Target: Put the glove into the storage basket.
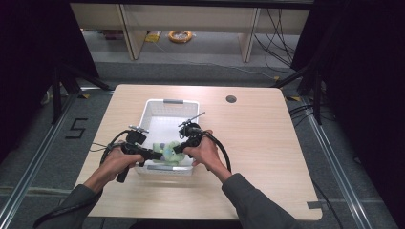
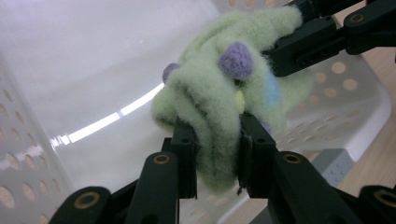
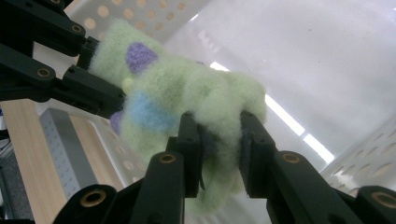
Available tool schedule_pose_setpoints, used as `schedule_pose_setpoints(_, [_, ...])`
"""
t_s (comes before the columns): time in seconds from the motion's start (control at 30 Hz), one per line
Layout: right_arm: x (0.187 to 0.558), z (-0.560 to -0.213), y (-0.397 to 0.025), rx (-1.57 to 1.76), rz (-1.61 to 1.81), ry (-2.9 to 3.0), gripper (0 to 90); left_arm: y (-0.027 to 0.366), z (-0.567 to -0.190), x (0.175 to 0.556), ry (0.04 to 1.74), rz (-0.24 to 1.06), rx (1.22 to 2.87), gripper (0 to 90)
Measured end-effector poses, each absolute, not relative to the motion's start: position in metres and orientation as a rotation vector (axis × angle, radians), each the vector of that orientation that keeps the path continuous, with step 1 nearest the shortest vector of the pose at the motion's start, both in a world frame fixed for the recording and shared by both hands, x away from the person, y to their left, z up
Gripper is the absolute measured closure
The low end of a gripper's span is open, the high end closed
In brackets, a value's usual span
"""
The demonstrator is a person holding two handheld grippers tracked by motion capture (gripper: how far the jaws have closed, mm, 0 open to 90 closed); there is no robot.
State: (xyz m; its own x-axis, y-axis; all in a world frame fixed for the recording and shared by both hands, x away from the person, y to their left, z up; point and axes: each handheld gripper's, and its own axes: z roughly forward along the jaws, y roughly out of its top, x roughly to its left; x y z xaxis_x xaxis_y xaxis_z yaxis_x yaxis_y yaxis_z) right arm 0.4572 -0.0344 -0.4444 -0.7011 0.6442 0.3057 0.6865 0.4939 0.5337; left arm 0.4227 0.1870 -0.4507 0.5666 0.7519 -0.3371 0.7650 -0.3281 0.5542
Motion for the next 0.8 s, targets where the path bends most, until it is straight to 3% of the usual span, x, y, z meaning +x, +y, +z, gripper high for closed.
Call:
schedule_pose_setpoints(0.5, [0.4566,-0.4525,-0.0279,-1.188,-0.921,-2.704,70.6,0.1845,-0.4543,0.4260,1.190,0.012,2.227,68.1])
schedule_pose_setpoints(0.8, [0.4576,-0.4523,-0.0261,-1.210,-0.890,-2.748,63.9,0.1828,-0.4532,0.4284,1.223,0.069,2.212,52.9])
